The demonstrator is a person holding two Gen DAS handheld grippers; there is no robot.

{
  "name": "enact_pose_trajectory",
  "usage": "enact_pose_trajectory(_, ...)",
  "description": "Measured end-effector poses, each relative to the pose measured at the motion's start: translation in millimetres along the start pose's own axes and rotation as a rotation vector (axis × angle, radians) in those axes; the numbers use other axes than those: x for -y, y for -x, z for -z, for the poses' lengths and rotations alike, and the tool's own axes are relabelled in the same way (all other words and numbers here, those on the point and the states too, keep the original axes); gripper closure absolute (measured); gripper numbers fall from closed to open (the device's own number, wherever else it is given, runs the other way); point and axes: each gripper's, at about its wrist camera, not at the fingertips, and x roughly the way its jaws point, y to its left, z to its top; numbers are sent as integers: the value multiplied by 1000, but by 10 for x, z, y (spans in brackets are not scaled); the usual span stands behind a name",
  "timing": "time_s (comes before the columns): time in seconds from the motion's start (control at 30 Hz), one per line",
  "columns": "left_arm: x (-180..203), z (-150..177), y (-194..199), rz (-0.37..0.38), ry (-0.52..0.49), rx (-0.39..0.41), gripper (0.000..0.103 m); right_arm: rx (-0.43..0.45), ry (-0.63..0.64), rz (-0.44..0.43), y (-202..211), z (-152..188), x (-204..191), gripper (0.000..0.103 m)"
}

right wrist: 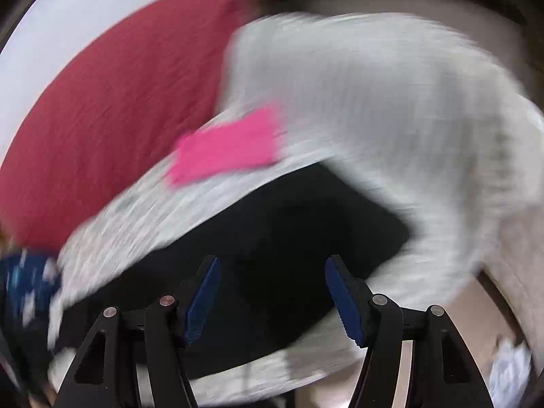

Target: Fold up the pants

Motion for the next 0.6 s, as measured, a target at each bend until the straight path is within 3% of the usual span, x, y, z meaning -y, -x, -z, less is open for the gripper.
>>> enact_pose_trajectory(0.03, -396, 17, 171, -72, 102, 33, 49, -43, 63, -49, -124, 84, -307, 37)
enact_pose_trajectory(0.13, -1103, 159, 519, -216, 258, 86, 49, -171, 231, -187, -489, 367, -1183, 37)
enact_pose_trajectory(0.2, -1442, 296, 689, -269, 332, 104, 49, -236, 343, -253, -688, 578, -1790, 37)
enact_pose_trajectory(0.33, -1948, 587, 788, -231, 485, 88, 49, -310, 543, -370, -933, 992, -2830, 37)
enact_pose_trajectory(0.47, -2067, 585, 587, -195, 490, 57, 49, -370, 648, -467, -1122, 1298, -3528, 37)
enact_pose_trajectory(0.6, -2146, 494, 393, -192, 492, 32, 46, -401, 698, -478, -1217, 1488, -3928, 37)
